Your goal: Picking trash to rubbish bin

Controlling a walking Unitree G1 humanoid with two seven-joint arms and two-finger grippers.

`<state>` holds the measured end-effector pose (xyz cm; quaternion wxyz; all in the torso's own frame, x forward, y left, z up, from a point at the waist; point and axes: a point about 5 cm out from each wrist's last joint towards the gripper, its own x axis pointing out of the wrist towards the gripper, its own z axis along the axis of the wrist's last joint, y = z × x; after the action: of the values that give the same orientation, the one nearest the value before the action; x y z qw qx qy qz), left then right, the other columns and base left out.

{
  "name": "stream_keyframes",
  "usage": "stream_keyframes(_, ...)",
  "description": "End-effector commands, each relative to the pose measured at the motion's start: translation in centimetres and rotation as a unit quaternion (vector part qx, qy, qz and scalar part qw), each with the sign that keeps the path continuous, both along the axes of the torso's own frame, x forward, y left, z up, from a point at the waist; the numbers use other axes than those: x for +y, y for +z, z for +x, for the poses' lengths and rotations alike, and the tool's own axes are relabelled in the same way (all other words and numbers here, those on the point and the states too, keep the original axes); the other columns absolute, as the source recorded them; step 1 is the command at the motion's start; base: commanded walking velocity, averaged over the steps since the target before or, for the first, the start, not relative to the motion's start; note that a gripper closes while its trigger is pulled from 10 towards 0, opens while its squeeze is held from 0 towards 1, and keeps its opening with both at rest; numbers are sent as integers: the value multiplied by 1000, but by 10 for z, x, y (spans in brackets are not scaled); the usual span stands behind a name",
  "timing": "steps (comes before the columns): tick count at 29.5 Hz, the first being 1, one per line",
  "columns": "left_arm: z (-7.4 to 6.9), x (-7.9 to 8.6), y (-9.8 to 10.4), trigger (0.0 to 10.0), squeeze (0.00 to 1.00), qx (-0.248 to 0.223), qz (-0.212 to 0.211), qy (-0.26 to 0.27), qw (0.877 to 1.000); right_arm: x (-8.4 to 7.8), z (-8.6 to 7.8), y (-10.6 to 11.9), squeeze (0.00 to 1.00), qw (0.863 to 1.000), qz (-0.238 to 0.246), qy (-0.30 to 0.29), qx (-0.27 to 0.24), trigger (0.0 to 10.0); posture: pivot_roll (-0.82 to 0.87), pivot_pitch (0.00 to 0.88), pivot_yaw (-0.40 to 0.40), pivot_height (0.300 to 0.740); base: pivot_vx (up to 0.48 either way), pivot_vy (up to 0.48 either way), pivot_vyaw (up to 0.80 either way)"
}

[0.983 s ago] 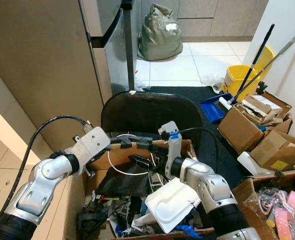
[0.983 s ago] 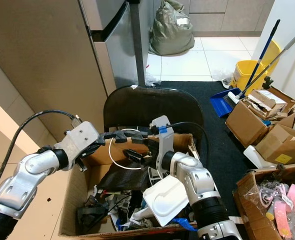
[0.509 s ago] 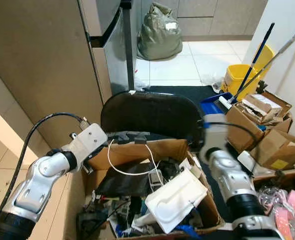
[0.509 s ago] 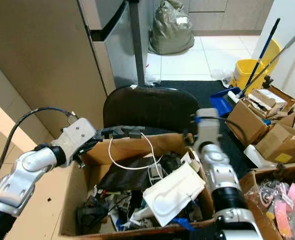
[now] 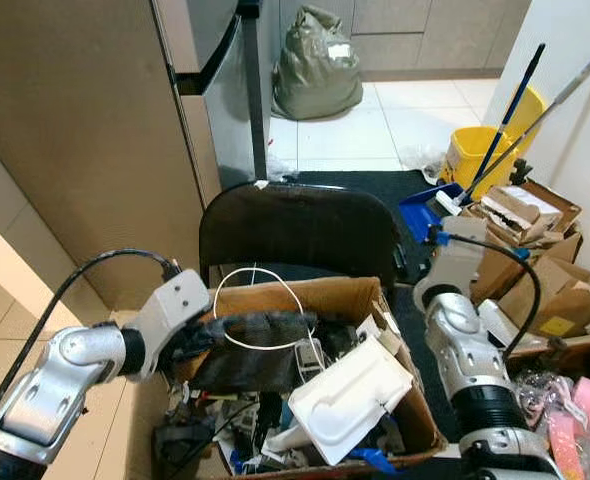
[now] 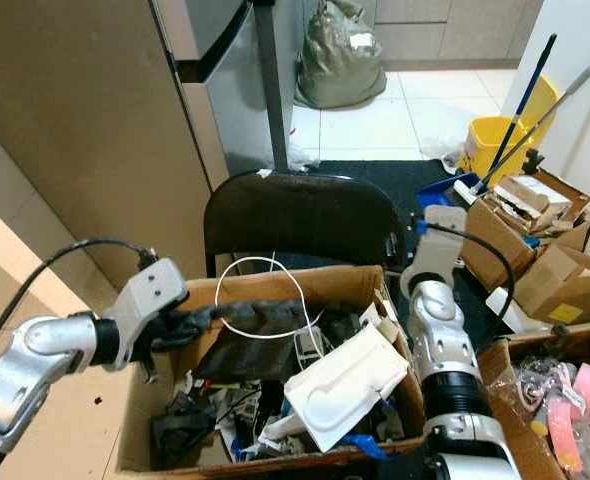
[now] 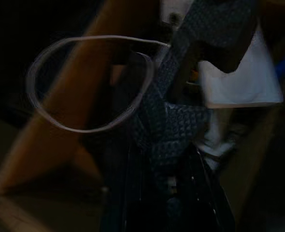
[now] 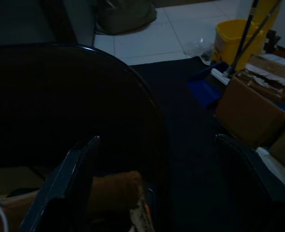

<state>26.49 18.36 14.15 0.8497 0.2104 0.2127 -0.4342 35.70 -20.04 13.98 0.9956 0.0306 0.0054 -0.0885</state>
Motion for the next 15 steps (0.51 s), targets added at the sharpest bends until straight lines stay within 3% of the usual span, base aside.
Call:
stream_keyframes(1,-6,4,0,0,0,23,6,-7,1000,2,0,-4,0,1000,1,-5,4,10000,72,141,67,740,0,0,0)
stream_keyframes(3,-14,8,-2,0,0,58,30,-22,998,4,1,-5,0,1000,1,-5,1,10000,72,141,67,740,0,0,0)
stream_keyframes(8,-11,21,-3,0,0,57,87,5,995,4,2,-4,0,1000,3,-3,-2,10000,72,139,66,740,0,0,0)
stream_keyframes(10,-11,22,-3,0,0,60,91,9,994,4,2,-4,0,1000,4,-3,-2,10000,72,139,66,740,0,0,0)
stream_keyframes(11,-11,25,-5,3961,0,58,115,9,992,4,2,-4,0,1000,5,-2,-3,10000,72,139,66,740,0,0,0)
stream_keyframes(12,-11,27,-7,10000,0,61,129,11,990,4,2,-4,0,1000,6,-1,-3,10000,70,133,69,740,0,0,0)
stream_keyframes(15,-12,31,-9,10000,0,72,150,16,986,5,3,-5,0,1000,7,-1,-4,10000,71,132,68,740,0,0,0)
